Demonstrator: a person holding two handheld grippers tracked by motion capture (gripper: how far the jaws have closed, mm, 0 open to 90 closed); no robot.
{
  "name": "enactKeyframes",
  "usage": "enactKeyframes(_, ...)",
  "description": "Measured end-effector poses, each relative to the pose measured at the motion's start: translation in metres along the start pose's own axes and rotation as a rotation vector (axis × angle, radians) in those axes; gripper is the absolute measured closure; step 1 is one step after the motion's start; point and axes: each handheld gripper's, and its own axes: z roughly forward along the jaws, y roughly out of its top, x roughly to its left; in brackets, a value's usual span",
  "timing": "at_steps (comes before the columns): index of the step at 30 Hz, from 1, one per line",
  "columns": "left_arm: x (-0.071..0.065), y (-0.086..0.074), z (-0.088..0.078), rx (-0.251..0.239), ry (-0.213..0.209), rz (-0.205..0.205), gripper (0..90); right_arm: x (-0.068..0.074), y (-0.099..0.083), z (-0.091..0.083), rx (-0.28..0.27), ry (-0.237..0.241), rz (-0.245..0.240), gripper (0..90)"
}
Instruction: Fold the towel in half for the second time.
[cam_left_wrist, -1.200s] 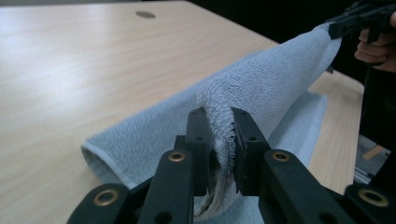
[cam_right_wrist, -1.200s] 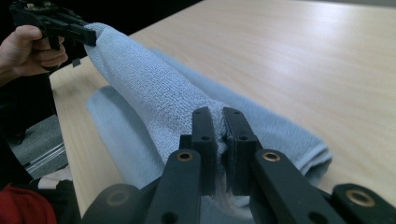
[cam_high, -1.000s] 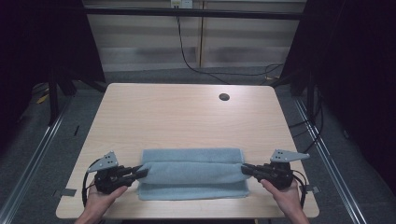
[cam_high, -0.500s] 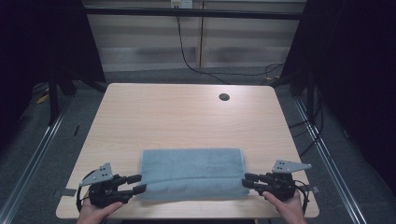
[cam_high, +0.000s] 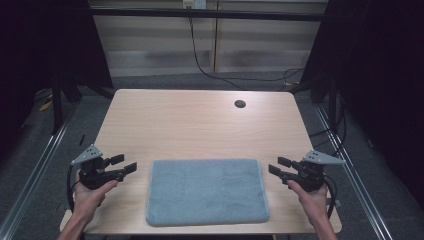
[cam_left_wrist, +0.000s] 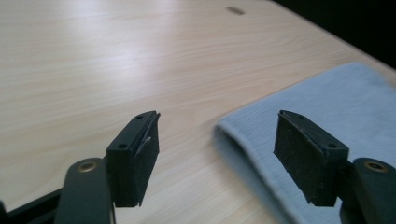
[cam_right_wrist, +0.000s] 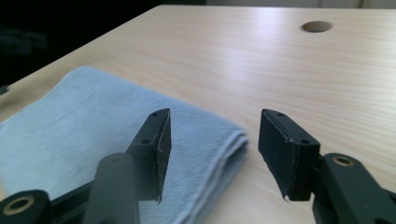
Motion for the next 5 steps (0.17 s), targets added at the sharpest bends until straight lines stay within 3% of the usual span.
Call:
enactKeyframes(2, 0.000, -0.008, 0.003, 0.035, 0.009, 0.026, 30.0, -0.005, -0.002, -0.001, 0.005, -0.046, -0.002, 38.8)
enactKeyframes(3, -0.002, -0.013, 0.005, 0.034, 0.011, 0.017, 29.4, -0.007, -0.004, -0.001, 0.007, -0.054, 0.004, 38.2)
enactKeyframes(5, -0.007, -0.015, 0.005, 0.057, -0.009, 0.060, 25.9, -0.009, -0.010, -0.001, 0.015, -0.059, 0.021, 36.1)
